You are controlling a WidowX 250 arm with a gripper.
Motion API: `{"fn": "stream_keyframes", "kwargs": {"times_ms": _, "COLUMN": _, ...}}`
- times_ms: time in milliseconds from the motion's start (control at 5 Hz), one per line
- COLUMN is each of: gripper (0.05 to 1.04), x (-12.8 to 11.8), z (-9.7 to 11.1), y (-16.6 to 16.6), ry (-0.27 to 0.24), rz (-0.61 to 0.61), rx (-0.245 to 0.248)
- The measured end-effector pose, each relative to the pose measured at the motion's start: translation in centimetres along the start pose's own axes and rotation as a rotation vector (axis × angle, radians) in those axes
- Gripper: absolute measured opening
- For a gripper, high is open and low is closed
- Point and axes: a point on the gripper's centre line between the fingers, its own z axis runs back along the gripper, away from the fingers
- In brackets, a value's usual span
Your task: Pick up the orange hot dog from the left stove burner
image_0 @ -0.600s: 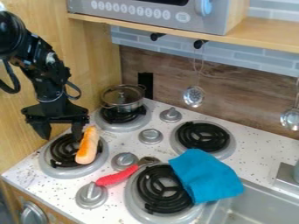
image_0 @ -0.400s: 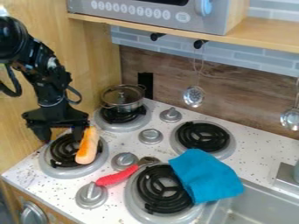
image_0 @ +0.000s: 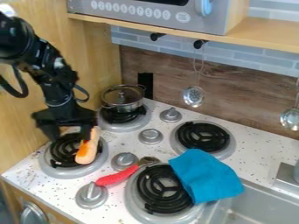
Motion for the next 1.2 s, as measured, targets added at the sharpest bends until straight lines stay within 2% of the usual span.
{"fn": "stream_keyframes", "kwargs": {"times_ms": 200, "gripper": 0.991, "x": 0.2, "z": 0.1, "y": -1.4, "ry": -0.023, "rz": 0.006, "rx": -0.024}}
{"fn": "stream_keyframes", "kwargs": {"times_ms": 400, "gripper": 0.991, "x": 0.2, "z": -0.6, "y": -2.5, "ry": -0.036, "rz": 0.008, "rx": -0.01}}
{"fn": "stream_keyframes", "kwargs": {"times_ms": 600, "gripper": 0.991, "x": 1.0, "z": -1.4, "y": -3.2, "ry": -0.061, "rz": 0.011, "rx": 0.035}}
{"fn": "stream_keyframes", "kwargs": {"times_ms": 1000, "gripper": 0.991, "x": 1.9, "z": -3.0, "y": -2.9, "ry": -0.047, "rz": 0.026, "rx": 0.166}}
{"fn": "stream_keyframes", "kwargs": {"times_ms": 1200, "gripper": 0.991, "x": 1.9, "z": -3.4, "y": -2.8, "ry": -0.03, "rz": 0.02, "rx": 0.186}}
